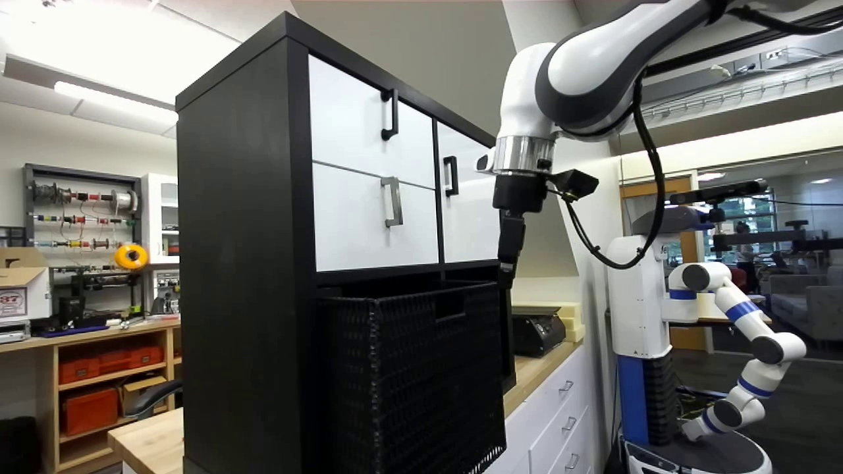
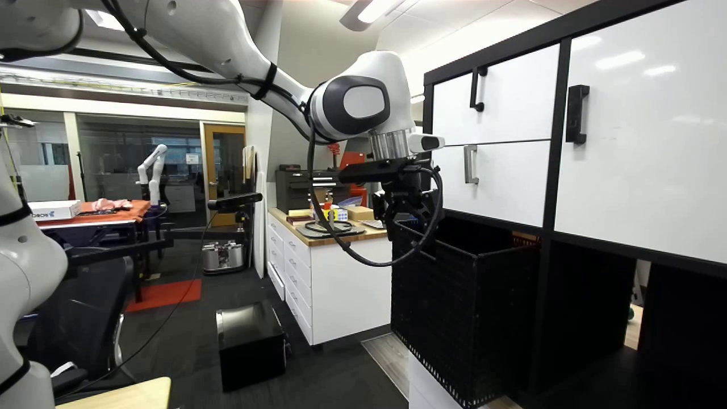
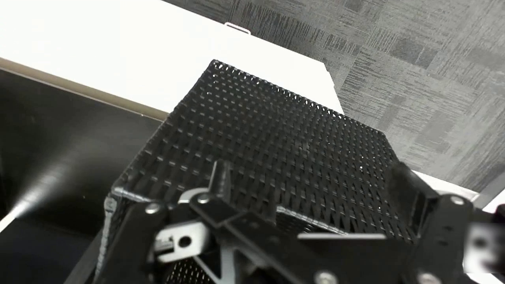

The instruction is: Pull out the black bin from underneath cabinet

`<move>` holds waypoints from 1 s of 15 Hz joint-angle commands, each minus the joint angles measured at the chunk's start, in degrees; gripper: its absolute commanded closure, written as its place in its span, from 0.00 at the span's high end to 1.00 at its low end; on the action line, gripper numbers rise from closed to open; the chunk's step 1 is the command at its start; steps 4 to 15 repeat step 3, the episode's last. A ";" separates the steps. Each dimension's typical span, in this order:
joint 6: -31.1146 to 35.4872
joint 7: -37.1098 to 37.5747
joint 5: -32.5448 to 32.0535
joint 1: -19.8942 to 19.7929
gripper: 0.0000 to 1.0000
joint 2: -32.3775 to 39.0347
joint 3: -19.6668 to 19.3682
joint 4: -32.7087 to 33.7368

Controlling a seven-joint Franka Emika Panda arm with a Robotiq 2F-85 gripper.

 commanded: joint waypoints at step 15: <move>-0.88 3.55 0.10 2.11 1.00 0.02 -2.18 0.10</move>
